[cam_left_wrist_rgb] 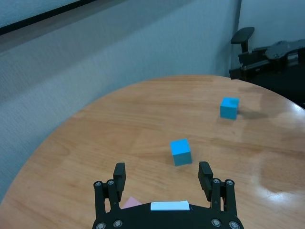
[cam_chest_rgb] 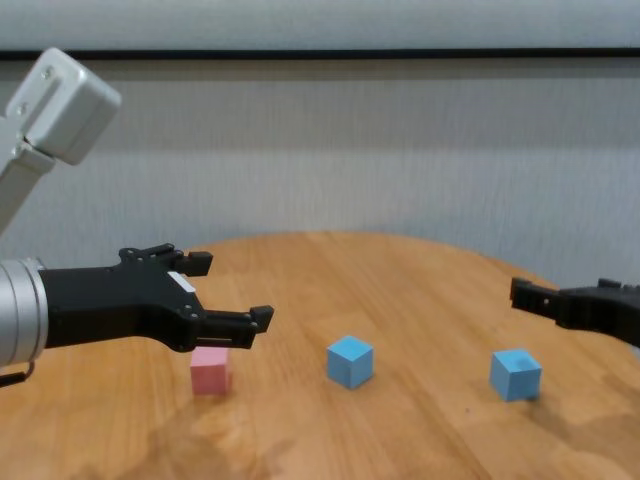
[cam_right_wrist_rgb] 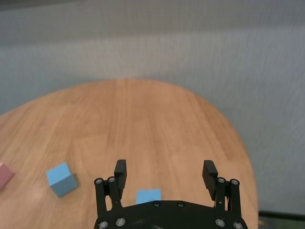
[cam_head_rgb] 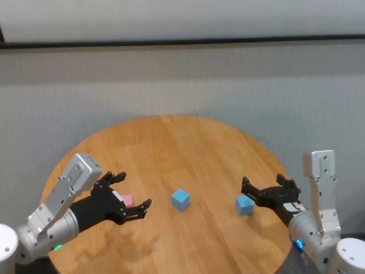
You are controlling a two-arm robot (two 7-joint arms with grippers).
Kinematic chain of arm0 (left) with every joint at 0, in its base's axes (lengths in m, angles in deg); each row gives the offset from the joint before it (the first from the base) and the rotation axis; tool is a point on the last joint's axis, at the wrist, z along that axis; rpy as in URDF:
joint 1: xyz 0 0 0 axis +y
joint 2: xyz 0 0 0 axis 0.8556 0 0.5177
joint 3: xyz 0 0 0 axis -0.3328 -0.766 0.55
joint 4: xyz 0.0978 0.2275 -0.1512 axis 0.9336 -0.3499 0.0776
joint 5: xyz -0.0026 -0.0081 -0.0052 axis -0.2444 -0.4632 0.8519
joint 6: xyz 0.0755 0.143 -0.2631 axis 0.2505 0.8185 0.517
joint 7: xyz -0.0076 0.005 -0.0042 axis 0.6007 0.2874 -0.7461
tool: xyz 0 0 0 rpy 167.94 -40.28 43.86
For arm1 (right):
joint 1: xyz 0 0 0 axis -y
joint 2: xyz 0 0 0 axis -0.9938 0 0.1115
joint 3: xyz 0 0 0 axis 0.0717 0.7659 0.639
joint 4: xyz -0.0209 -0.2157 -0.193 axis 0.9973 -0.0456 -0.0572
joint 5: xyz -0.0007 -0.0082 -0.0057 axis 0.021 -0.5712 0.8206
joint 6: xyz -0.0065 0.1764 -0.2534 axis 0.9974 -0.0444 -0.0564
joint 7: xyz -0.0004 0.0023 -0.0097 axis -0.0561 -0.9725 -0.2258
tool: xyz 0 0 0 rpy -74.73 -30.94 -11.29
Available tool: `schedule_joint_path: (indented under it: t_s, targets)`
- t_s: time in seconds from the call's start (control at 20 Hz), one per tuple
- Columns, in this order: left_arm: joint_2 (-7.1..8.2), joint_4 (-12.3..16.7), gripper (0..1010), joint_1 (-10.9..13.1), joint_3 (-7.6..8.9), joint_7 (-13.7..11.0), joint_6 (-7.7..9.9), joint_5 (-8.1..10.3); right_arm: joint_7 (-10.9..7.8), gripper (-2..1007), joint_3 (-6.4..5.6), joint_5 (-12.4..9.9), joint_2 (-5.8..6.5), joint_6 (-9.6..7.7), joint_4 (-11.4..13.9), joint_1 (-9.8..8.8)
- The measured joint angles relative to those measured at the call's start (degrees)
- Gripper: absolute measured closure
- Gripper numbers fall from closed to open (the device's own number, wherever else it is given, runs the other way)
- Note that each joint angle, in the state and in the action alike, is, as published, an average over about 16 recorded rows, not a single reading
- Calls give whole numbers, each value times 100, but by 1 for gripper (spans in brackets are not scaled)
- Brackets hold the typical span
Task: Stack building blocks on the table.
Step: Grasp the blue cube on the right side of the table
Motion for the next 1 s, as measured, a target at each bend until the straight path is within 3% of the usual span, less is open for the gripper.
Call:
schedule_joint_path:
  t_s: [0.2,0.6,1.0]
  targets:
    - [-2,-3,7,-2,-2,1,0,-3,17,0,-10,9,-141,-170,-106,25]
    - [-6,-8,7,-5,-5,1,1,-6,44,1,48,236,-272,-435,-297,91]
    - [-9,-11,7,-8,-5,1,1,-8,66,0,59,430,-410,-565,-486,173]
